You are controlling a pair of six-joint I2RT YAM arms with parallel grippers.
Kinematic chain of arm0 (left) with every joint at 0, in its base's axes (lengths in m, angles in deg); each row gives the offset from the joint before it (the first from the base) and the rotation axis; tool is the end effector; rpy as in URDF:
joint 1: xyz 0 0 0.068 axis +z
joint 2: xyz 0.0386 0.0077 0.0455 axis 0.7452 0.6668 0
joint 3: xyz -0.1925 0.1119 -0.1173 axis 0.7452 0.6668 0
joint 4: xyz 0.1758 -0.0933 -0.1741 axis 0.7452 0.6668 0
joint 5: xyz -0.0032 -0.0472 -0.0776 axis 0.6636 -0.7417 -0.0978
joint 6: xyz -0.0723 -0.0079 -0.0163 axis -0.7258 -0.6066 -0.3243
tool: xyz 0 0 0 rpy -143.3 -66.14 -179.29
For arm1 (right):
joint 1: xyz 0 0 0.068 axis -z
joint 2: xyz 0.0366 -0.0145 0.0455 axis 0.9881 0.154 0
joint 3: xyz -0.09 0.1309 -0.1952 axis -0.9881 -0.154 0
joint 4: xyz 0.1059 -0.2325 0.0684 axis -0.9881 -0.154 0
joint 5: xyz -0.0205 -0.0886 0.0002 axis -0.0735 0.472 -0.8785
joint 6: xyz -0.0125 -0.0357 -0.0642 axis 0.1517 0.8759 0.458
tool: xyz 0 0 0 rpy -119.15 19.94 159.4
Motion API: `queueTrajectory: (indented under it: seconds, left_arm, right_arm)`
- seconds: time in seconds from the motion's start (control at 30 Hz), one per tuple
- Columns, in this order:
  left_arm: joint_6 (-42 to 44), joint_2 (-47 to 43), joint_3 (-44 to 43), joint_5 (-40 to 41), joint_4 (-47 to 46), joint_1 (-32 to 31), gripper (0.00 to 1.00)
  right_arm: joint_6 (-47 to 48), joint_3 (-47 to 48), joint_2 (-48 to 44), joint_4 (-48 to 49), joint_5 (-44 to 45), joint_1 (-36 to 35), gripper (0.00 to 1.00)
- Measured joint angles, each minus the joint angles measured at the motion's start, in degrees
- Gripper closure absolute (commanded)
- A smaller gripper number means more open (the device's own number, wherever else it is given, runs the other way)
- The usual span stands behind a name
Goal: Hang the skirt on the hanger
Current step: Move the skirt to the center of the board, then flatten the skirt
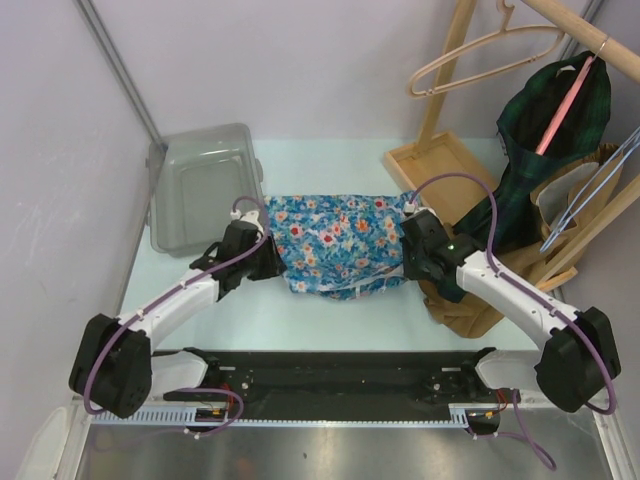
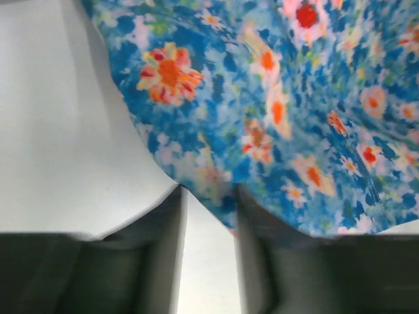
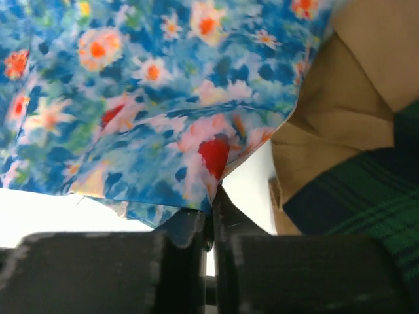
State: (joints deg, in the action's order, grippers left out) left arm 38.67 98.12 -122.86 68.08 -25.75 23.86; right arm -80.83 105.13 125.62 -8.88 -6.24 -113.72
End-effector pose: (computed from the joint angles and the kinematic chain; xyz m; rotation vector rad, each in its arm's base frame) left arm 0.2470 -0.1151 0.1630 -0.1070 2.4170 -0.5150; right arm 0.2345 0.1366 0.2067 -0.1656 2.5566 0.1335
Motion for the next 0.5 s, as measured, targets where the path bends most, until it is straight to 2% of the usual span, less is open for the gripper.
queueTrajectory:
  seconds: [0.03,0.1,0.17,0.37,0.5]
  left_arm:
    - [-0.52,0.00,0.00,0.39,0.37,0.00,0.40]
    - [-1.18,-0.17,0.09,1.20,0.79,-0.07,0.22]
    - [-1.42,-1.07,0.48,1.46,1.31,-0.07,0.12]
    - [-0.79,-8.46,3.61,-0.59,1.84,-0.59,0.12]
    - [-0.94,-10.40,5.53,-1.84,1.75,-2.32,0.23]
  right_arm:
    - [-0.39,-0.13,-0.02,-0.28,0.61,-0.24,0.62]
    - [-1.18,-0.63,-0.35,-0.33,1.62,-0.72,0.41]
    - [-1.42,-1.29,-1.31,-0.96,2.34,-1.27,0.36]
    - [-0.70,-2.01,-6.25,-1.68,2.49,-3.32,0.32]
    - [1.03,-2.01,-7.87,0.72,2.36,-6.56,0.32]
